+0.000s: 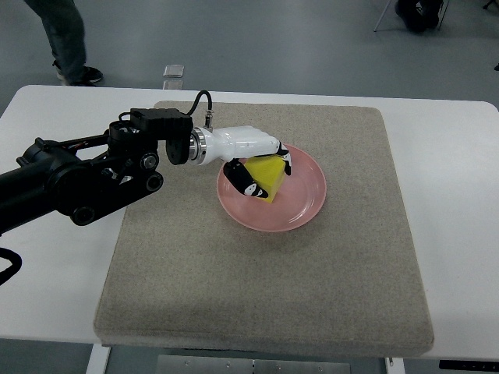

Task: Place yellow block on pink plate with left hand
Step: 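Lower the cube onto the plate and open the left hand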

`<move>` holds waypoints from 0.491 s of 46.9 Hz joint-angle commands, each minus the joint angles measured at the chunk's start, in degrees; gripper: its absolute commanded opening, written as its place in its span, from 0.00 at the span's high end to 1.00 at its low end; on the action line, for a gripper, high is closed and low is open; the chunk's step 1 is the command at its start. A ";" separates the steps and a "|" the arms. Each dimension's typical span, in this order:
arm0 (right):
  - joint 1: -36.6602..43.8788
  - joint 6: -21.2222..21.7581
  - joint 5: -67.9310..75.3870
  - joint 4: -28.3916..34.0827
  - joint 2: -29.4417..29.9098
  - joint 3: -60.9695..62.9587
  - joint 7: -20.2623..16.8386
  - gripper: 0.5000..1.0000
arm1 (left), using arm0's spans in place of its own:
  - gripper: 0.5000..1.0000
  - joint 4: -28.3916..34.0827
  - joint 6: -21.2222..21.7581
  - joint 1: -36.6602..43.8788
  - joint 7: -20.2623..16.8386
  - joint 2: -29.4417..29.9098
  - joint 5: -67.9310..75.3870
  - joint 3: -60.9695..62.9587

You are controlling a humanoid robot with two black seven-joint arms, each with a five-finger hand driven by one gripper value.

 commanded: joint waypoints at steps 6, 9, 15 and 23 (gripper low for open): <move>0.03 0.00 0.00 0.00 0.00 0.08 0.01 0.15 | 0.60 0.13 0.10 0.28 -0.10 -0.47 0.05 0.00; 0.03 0.00 0.00 0.00 0.00 -0.01 0.01 0.15 | 0.44 0.04 0.10 0.37 -0.10 -0.47 -0.03 0.00; 0.03 0.00 0.00 0.00 0.00 -0.01 0.01 0.15 | 0.28 -0.31 0.01 0.90 -0.10 -0.29 -0.39 0.00; 0.03 0.00 0.00 0.00 0.00 -0.01 0.01 0.15 | 0.05 -0.93 0.10 1.78 -0.19 0.24 -2.66 -0.26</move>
